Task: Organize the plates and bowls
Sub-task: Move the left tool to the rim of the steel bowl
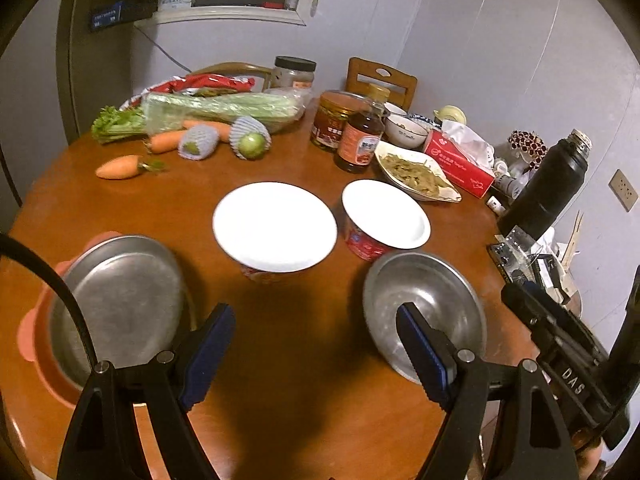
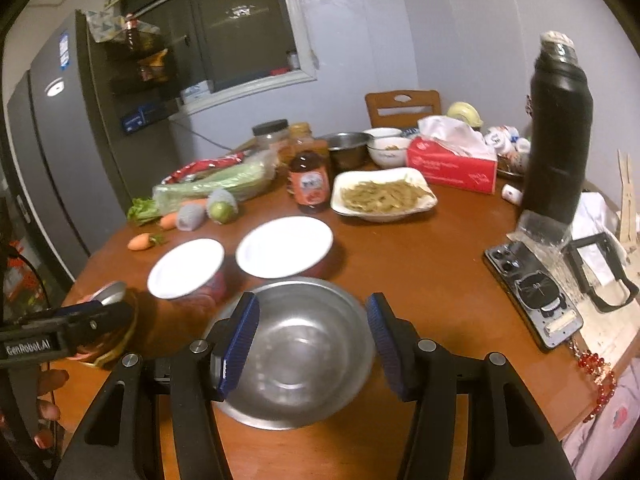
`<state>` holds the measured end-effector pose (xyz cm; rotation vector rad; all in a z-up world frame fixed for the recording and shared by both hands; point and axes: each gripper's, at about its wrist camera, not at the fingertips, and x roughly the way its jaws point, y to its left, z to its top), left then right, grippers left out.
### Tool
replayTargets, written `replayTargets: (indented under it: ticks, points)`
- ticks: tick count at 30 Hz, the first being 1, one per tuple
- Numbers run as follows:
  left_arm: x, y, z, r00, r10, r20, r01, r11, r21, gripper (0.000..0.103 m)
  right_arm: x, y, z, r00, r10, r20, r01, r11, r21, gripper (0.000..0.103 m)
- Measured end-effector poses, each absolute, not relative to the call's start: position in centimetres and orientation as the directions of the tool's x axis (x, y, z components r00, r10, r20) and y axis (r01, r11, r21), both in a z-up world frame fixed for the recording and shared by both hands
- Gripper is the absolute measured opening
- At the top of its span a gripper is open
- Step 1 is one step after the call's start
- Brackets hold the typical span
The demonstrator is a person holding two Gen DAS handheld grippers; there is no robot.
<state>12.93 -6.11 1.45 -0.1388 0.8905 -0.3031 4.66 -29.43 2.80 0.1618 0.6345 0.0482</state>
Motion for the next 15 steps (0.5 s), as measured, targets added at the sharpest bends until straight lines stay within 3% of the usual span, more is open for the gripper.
replayTargets:
  ticks: [15]
  points:
    - [15.1,-10.8,-1.6,0.526,-0.321,-0.788,0.241,0.944,-0.224,0.082,6.4,-31.3,-1.0,0.741,0.086,-0.666,0.025,0.988,0.155,0.058]
